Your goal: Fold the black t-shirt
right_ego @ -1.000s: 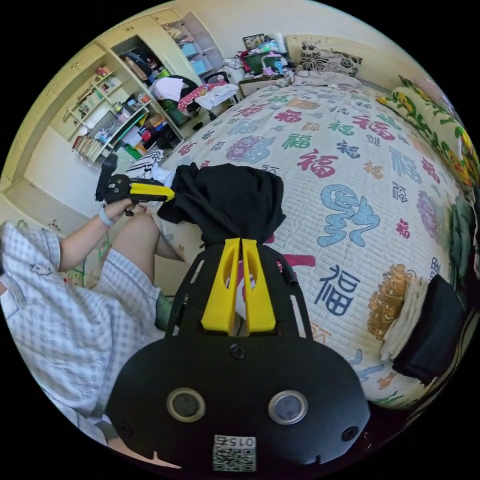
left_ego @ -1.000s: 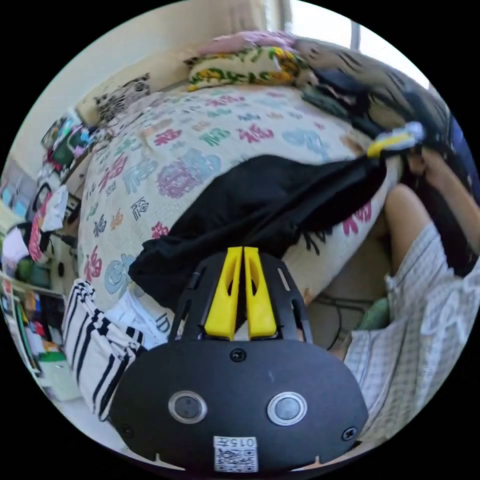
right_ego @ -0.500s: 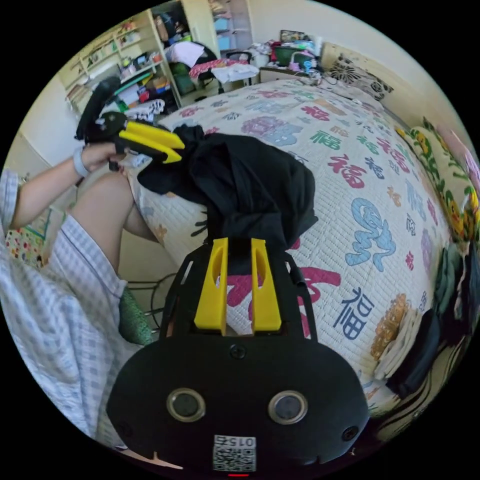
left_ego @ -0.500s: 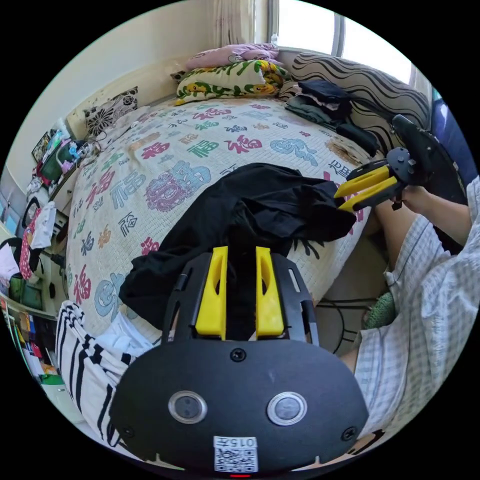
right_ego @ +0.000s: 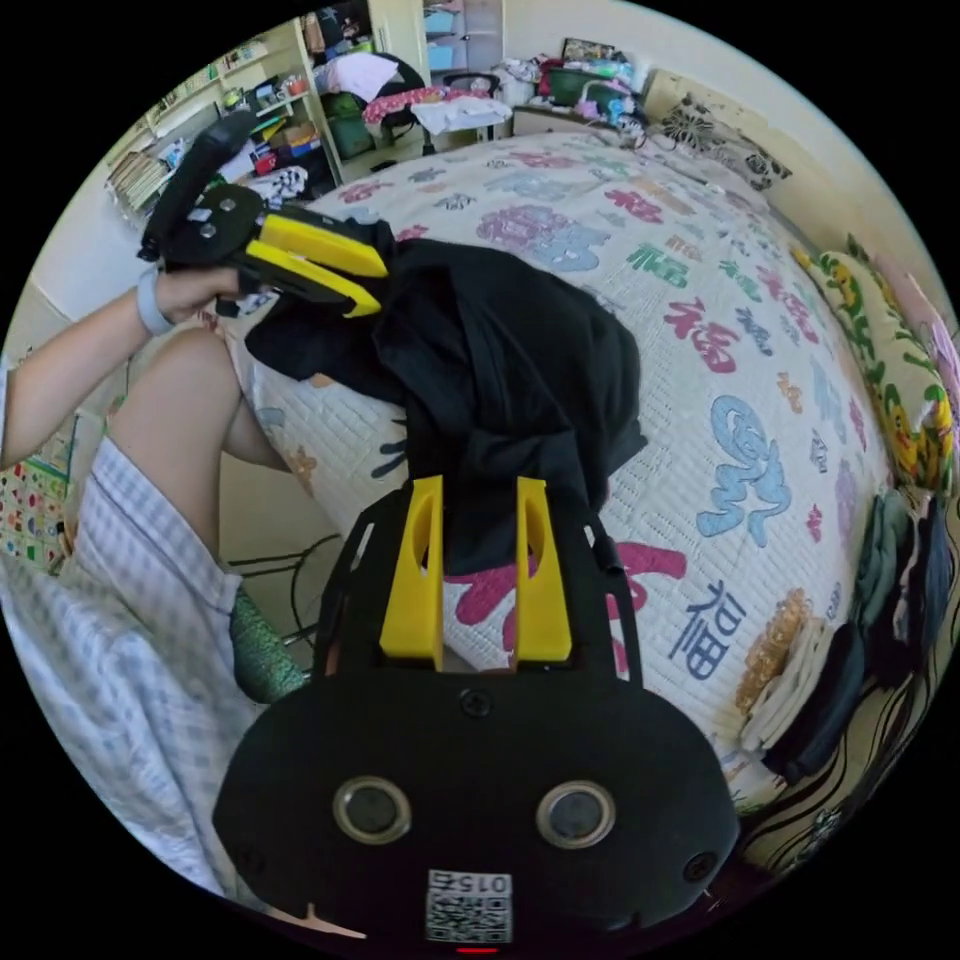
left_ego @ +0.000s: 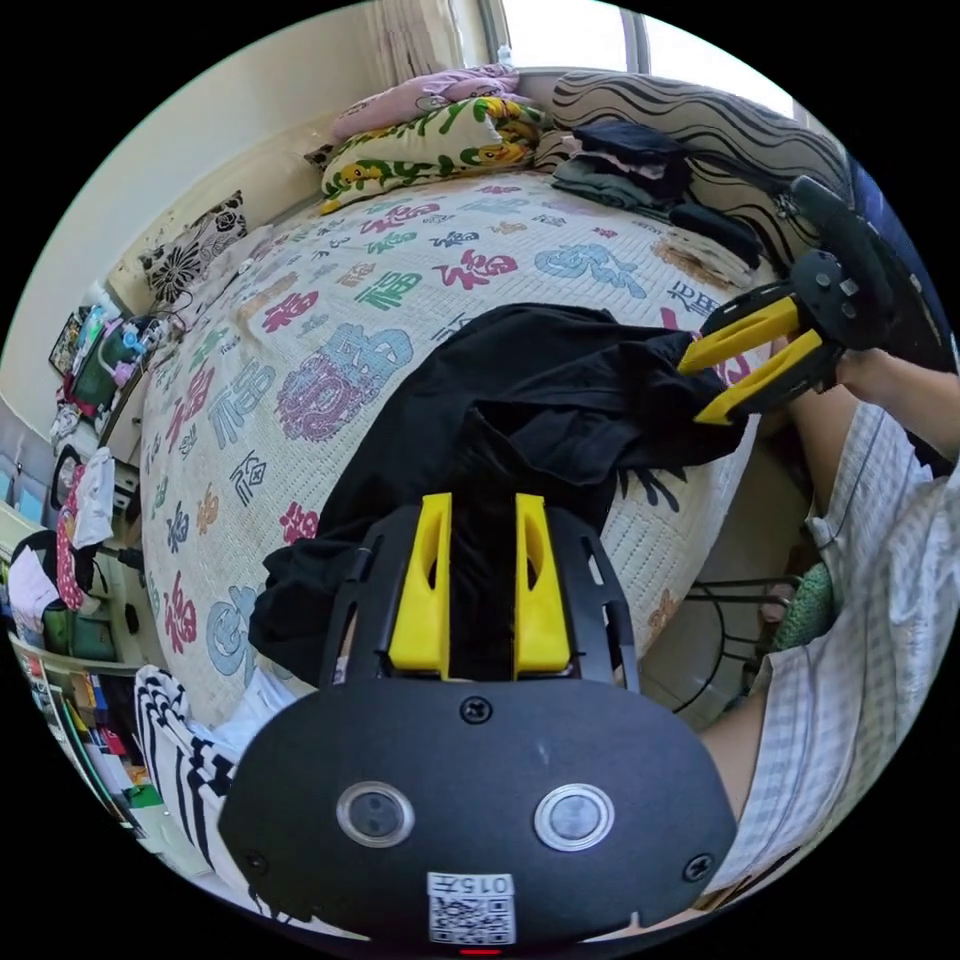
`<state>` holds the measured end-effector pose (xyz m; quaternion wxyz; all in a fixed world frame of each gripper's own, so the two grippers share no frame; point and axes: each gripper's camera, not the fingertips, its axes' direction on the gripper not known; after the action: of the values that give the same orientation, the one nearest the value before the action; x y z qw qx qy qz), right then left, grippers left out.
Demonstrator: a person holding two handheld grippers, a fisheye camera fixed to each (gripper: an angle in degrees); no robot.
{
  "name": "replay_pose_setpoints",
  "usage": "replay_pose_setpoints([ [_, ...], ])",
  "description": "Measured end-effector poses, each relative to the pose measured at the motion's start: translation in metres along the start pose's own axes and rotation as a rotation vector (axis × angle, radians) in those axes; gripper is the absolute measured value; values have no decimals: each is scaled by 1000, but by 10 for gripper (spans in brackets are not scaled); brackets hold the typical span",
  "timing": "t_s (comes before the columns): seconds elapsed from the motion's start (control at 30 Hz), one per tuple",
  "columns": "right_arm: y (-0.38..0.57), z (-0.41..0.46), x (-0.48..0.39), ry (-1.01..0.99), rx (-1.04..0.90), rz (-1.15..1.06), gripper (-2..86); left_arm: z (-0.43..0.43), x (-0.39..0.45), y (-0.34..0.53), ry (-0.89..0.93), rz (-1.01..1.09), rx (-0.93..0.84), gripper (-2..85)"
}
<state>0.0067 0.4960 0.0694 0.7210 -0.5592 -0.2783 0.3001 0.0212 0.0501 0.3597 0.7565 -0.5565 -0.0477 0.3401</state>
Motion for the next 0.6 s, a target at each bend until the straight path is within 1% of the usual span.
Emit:
replay_pose_setpoints([
  [0.07,-2,23,-4,-48,-97,25,100,7,0,7,-4,-11,-16,76],
  [0.1,0,25,-4,-47,-101,36,93,8,-1,14,0,-20,-22,59],
  [0.2,13,11,-4,-31,-52,117,27,-1,-4,37,23,-71,-5,17],
  [0.27,33,-9,0,-85,27,212,2,-15,-3,54,29,-104,38,9],
  [0.37,60,-39,4,-118,116,302,-5,-52,11,84,-18,-123,134,2],
  [0.4,66,-46,3,-126,143,313,-6,-72,19,96,-47,-121,180,1],
  [0.47,86,-82,-2,-171,264,345,-7,-107,30,115,-96,-120,258,0],
  [0.53,98,-111,-10,-191,358,348,-8,-146,42,134,-148,-120,344,-1],
  [0.6,105,-141,-23,-184,440,323,-8,-198,56,157,-240,-120,451,-2],
])
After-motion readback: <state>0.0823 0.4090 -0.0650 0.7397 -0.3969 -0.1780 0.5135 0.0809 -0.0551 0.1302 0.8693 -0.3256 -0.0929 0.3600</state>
